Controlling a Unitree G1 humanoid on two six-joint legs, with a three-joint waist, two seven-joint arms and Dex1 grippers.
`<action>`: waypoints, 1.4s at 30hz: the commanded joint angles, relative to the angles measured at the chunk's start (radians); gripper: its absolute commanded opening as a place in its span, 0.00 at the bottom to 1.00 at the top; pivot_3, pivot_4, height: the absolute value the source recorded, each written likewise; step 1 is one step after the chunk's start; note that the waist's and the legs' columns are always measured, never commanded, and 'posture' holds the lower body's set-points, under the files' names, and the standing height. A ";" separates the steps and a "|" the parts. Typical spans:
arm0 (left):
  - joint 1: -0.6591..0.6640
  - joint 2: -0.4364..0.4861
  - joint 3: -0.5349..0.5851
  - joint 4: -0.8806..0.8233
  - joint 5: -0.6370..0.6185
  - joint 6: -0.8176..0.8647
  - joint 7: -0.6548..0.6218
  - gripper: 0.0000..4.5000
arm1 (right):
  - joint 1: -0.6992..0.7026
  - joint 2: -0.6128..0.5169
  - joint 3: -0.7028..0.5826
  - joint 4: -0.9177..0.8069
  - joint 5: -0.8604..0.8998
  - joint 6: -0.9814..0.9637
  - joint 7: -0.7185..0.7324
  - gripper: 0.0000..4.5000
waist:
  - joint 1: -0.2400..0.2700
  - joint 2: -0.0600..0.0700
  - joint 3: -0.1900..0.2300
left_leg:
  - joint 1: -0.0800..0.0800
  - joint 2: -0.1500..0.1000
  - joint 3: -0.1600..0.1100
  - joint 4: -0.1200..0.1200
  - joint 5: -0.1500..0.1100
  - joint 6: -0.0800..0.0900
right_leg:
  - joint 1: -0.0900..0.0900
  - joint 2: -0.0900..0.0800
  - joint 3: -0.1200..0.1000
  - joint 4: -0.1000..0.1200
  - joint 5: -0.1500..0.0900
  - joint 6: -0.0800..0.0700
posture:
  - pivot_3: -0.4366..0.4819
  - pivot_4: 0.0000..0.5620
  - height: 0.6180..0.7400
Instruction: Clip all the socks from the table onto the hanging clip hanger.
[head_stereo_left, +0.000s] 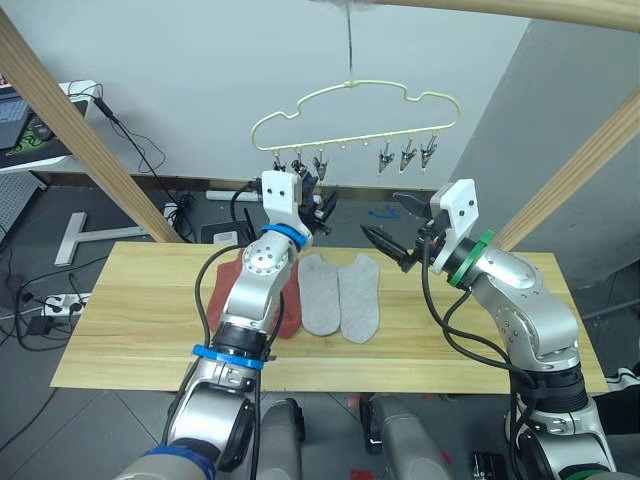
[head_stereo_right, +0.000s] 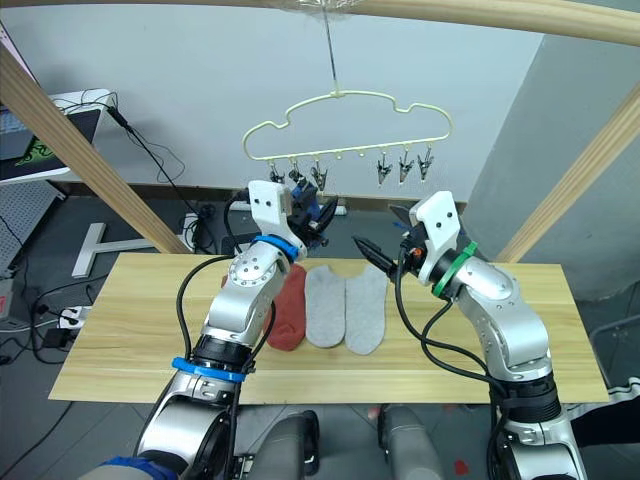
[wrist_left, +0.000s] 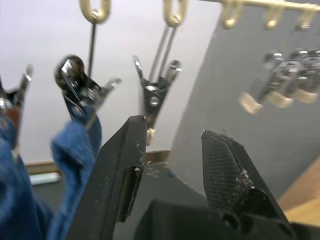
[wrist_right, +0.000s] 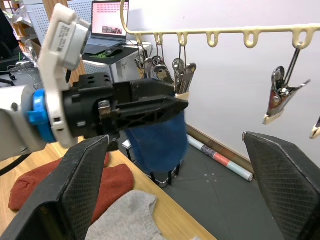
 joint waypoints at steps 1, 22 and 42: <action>-0.044 -0.017 0.013 0.006 0.021 -0.055 0.015 0.45 | -0.022 -0.007 -0.021 -0.049 0.018 -0.009 -0.009 1.00 | -0.001 0.000 0.000 | 0.000 0.000 0.000 0.000 0.000 0.000 | 0.000 0.000 0.000 0.000 0.000 0.000 | 0.37 0.44 1.00; -0.100 -0.041 0.034 0.100 0.063 -0.140 0.041 0.45 | -0.042 -0.012 -0.025 -0.047 0.024 -0.006 -0.026 1.00 | -0.010 0.000 0.000 | 0.000 0.000 0.000 0.001 0.000 0.000 | 0.000 0.000 0.000 0.000 0.001 0.000 | 0.36 0.44 1.00; -0.113 -0.029 0.040 0.121 0.092 -0.180 0.051 0.37 | -0.049 -0.011 -0.036 -0.051 0.044 0.013 -0.048 1.00 | -0.014 0.000 0.000 | 0.000 0.000 0.000 0.001 0.000 0.000 | 0.001 0.000 0.000 0.001 0.003 -0.002 | 0.35 0.45 1.00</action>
